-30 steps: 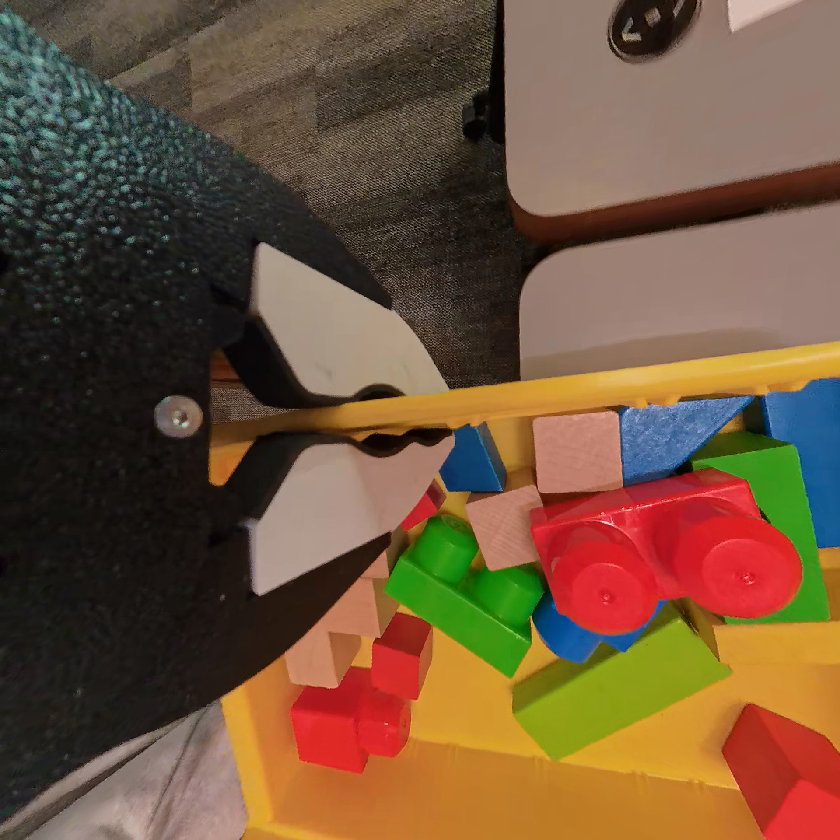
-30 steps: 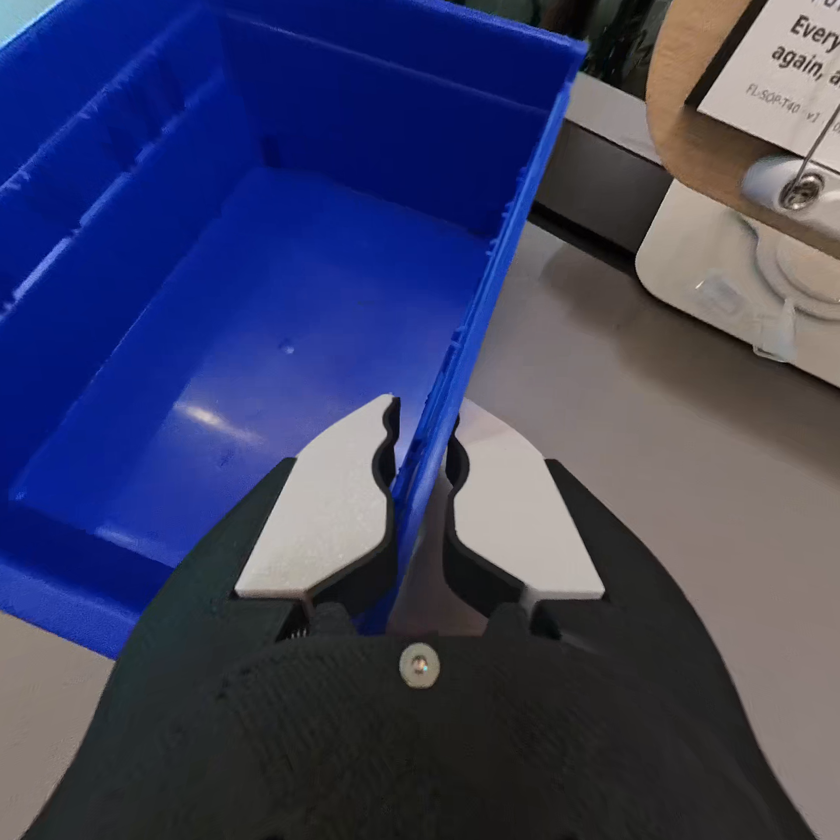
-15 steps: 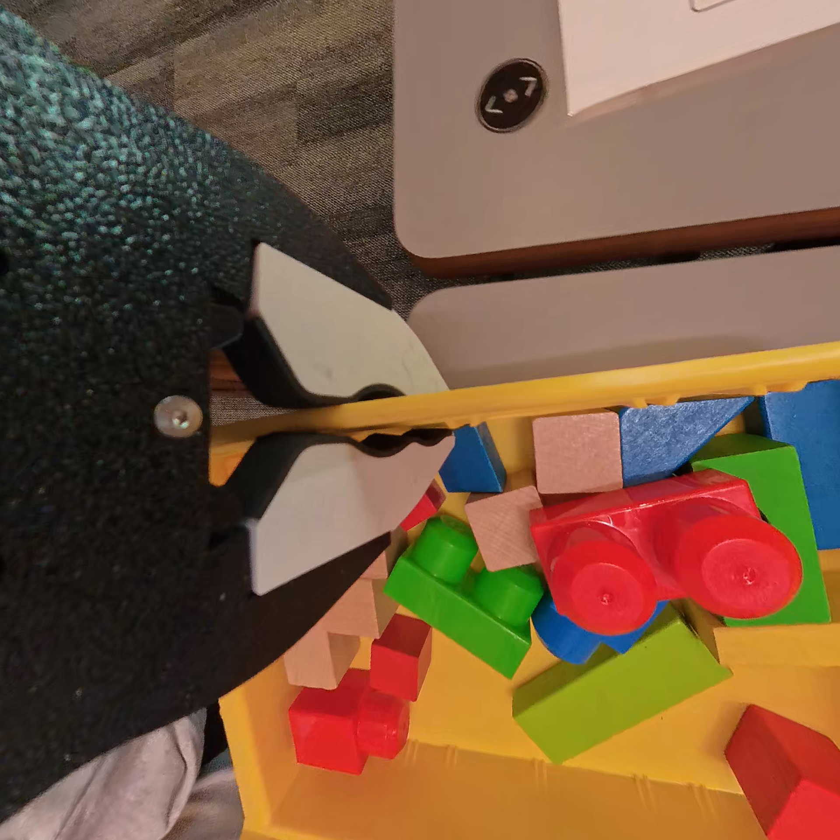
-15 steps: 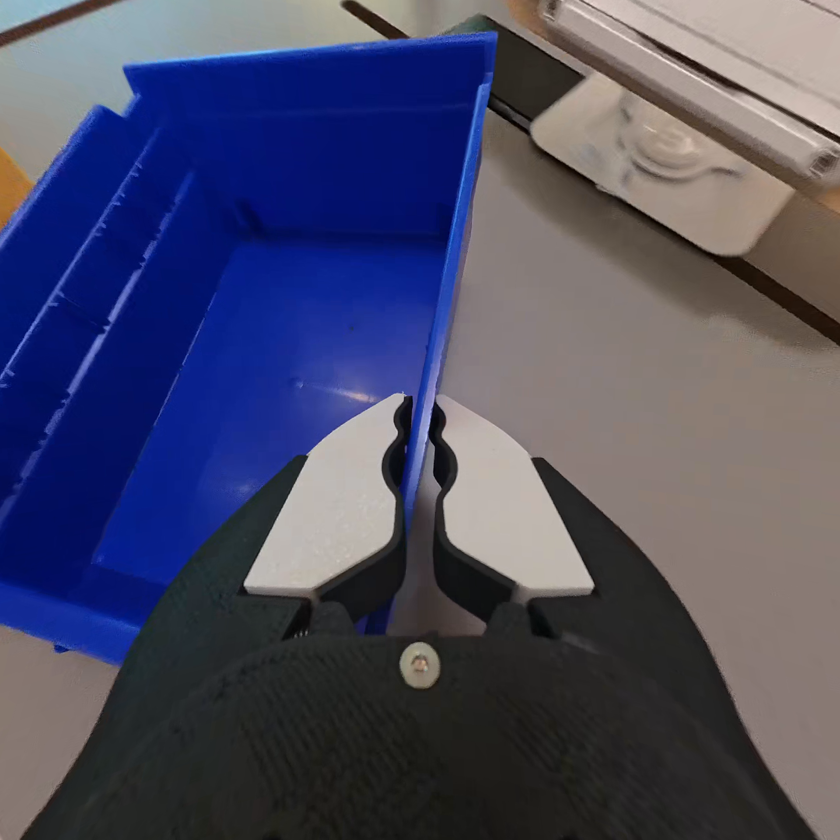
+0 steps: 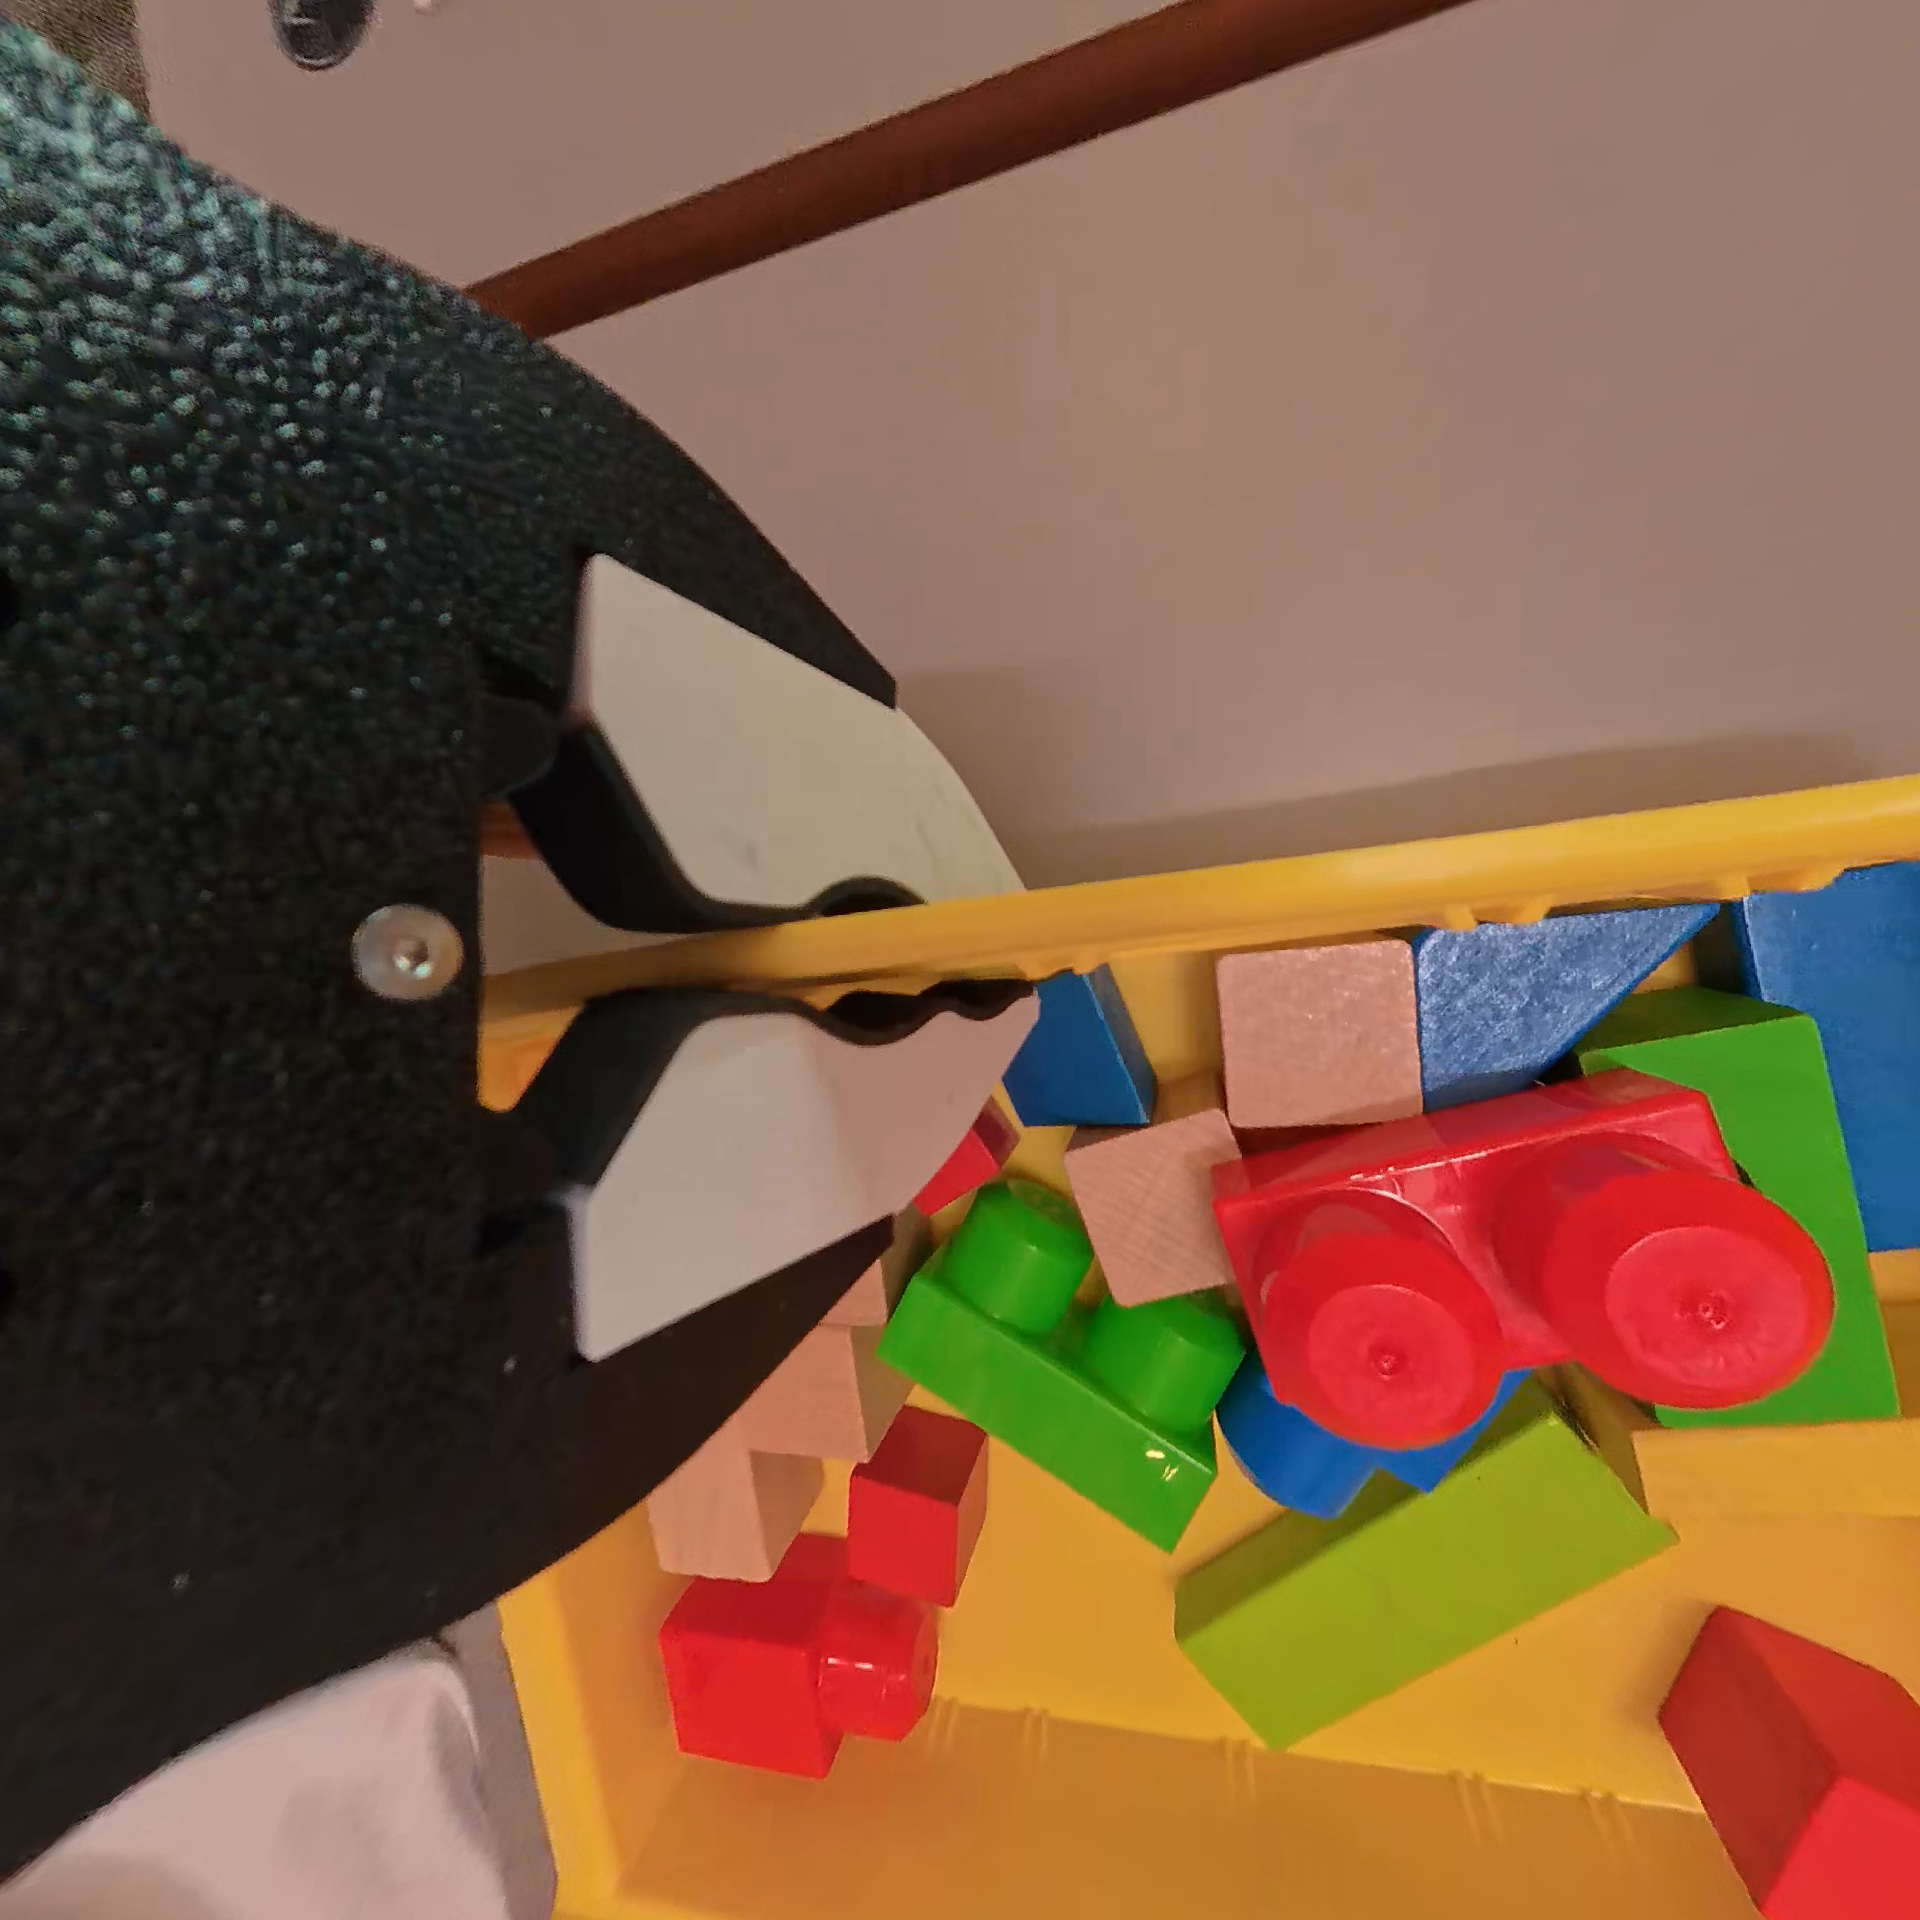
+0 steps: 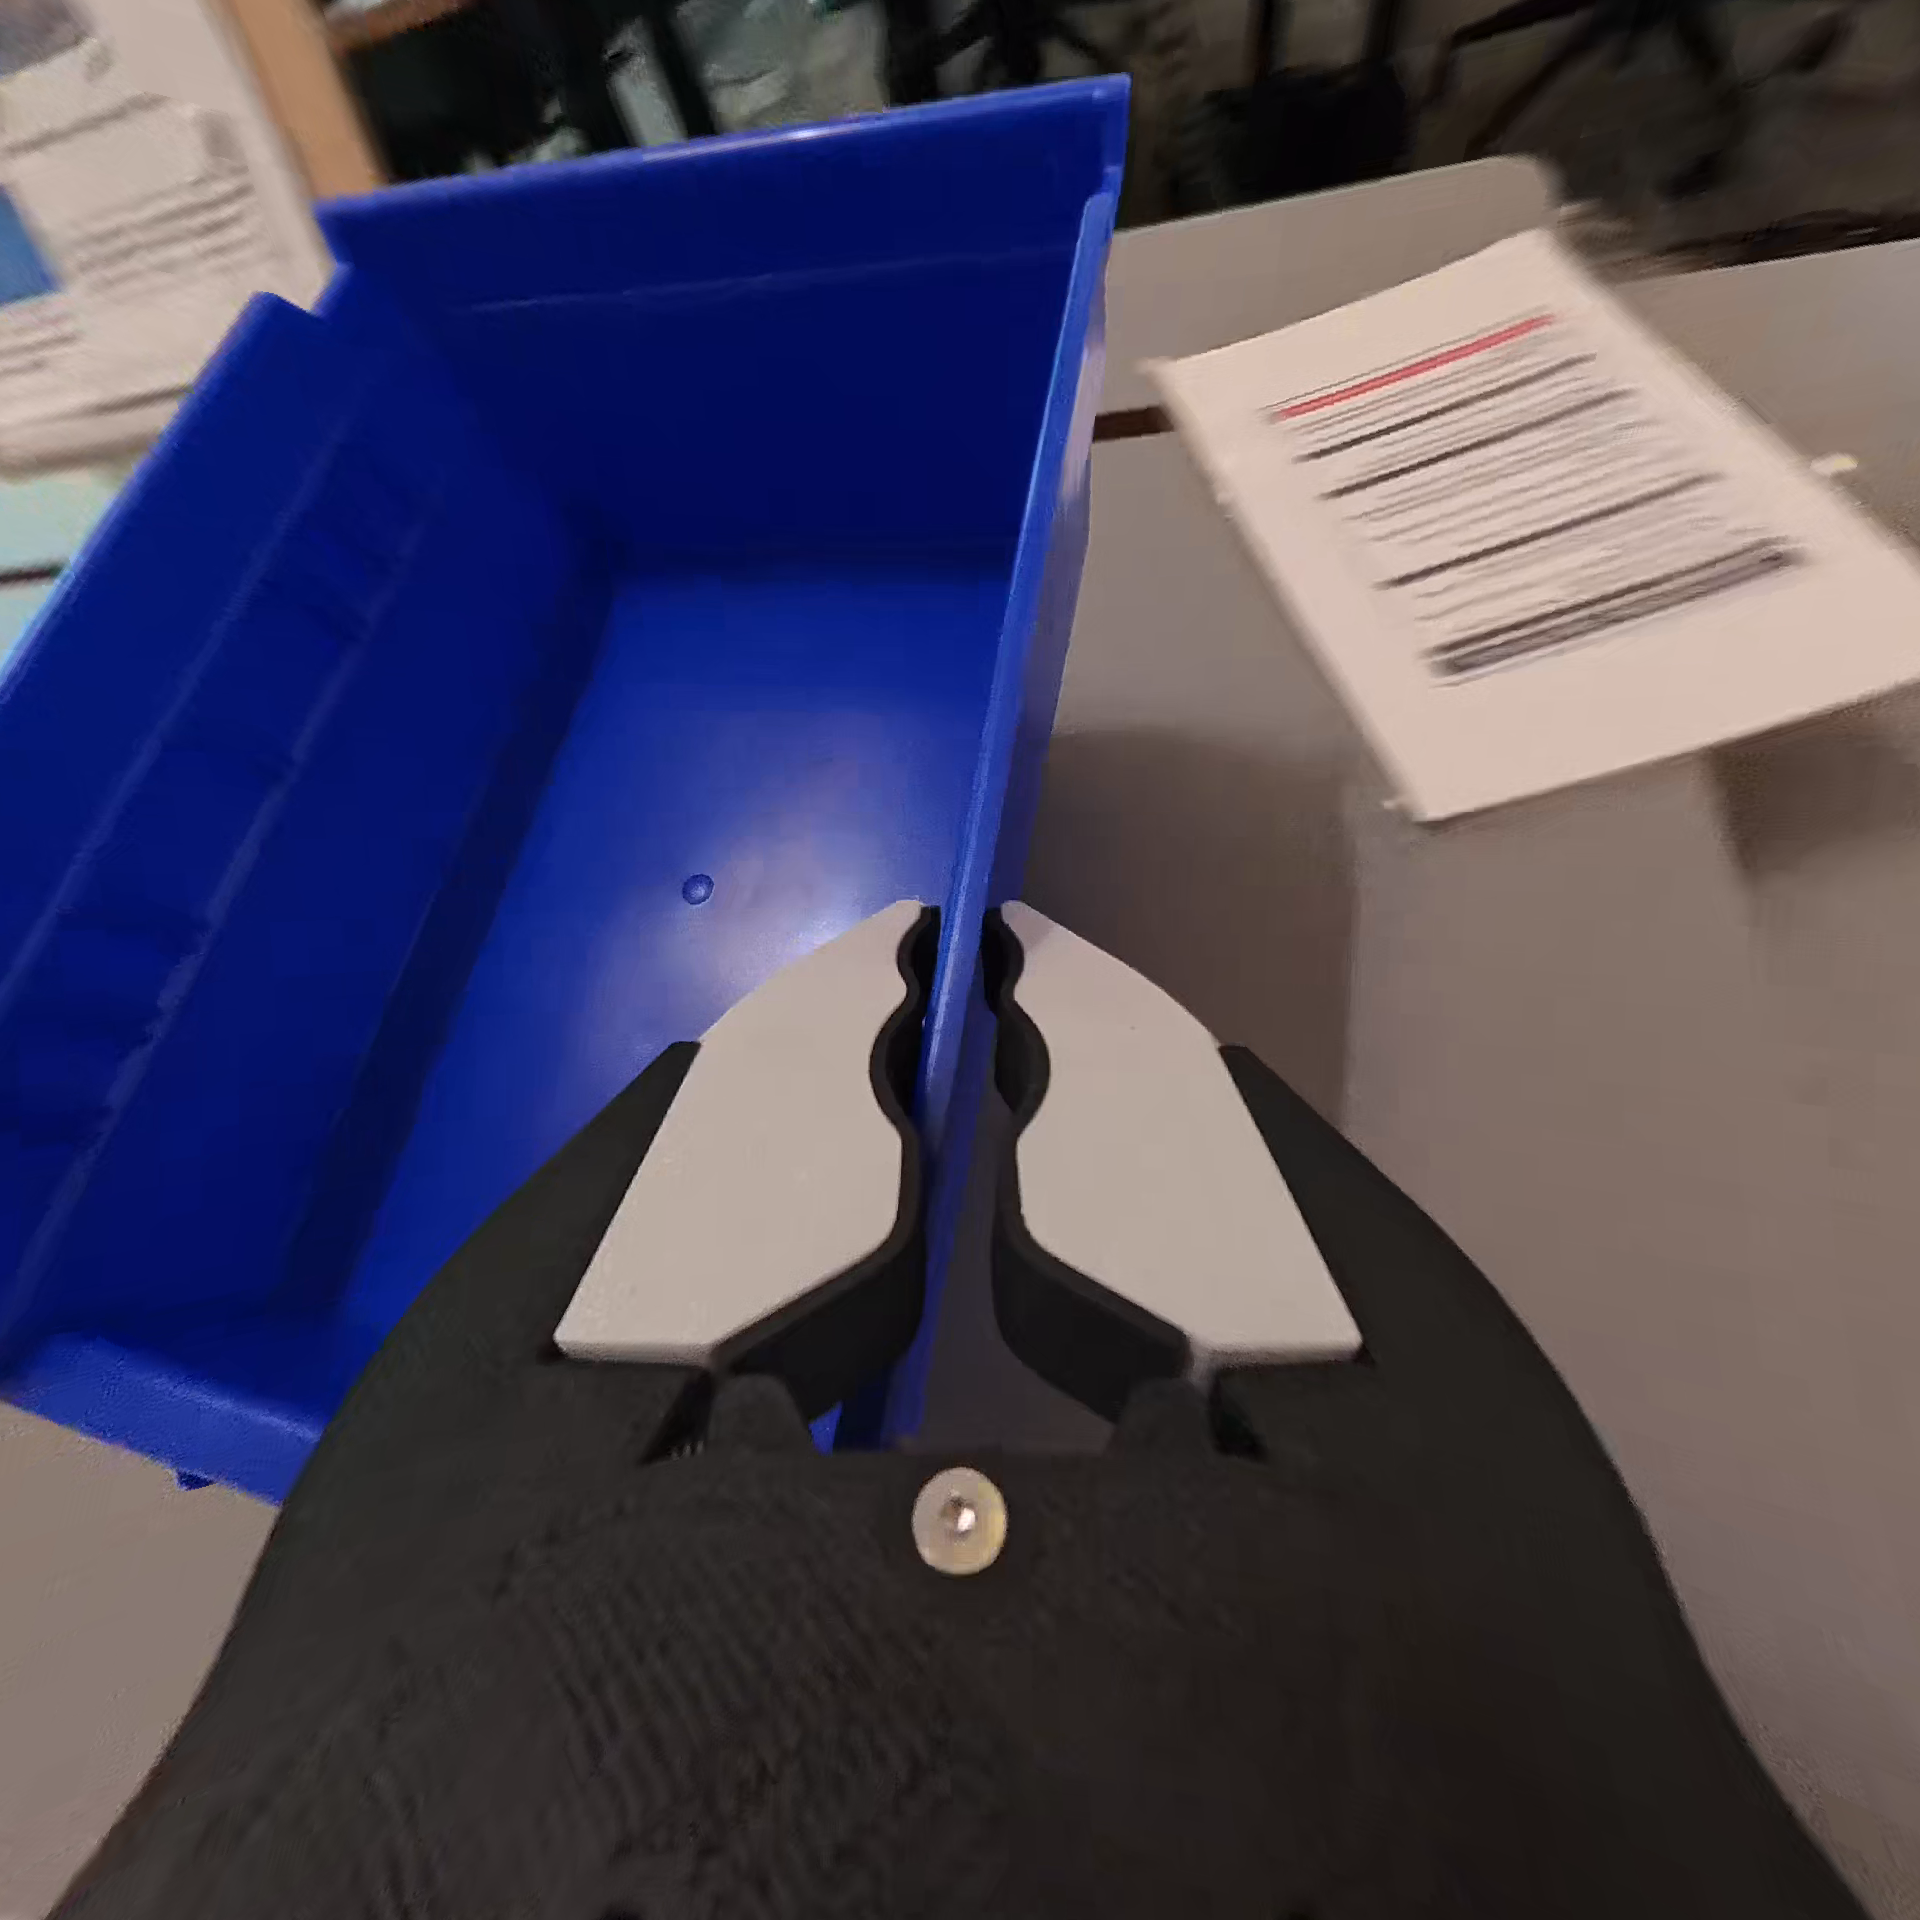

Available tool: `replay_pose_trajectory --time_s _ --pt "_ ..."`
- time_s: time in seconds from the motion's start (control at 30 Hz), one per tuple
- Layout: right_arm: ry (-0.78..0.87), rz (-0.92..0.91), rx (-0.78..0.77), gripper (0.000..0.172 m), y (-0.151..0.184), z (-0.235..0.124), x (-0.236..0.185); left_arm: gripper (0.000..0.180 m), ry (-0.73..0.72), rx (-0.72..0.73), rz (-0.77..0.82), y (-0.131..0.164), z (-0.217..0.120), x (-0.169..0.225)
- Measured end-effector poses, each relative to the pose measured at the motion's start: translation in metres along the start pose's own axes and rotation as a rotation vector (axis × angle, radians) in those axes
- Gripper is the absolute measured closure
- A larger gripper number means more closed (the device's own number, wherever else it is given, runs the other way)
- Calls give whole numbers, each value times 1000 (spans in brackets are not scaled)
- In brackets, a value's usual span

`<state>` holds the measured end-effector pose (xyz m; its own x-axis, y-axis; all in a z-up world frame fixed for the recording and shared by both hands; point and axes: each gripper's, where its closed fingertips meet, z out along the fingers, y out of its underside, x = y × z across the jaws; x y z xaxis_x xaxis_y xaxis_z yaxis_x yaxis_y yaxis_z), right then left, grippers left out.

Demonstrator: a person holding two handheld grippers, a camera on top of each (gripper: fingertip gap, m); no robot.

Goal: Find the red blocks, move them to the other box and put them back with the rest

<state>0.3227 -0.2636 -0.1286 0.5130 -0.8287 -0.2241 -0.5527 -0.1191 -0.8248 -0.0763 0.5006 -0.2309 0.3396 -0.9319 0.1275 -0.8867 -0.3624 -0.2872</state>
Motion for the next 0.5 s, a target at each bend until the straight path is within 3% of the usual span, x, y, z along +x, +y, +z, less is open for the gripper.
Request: replay_pose_trajectory --time_s 0.13,0.23,0.5 --pt "124 82 6 163 -24 6 81 175 16 3 -6 -44 15 10" --pt "167 120 -50 163 -30 27 119 174 13 5 -19 -72 24 14" --pt "158 135 -141 162 -32 83 144 173 -2 7 -38 -123 40 16"
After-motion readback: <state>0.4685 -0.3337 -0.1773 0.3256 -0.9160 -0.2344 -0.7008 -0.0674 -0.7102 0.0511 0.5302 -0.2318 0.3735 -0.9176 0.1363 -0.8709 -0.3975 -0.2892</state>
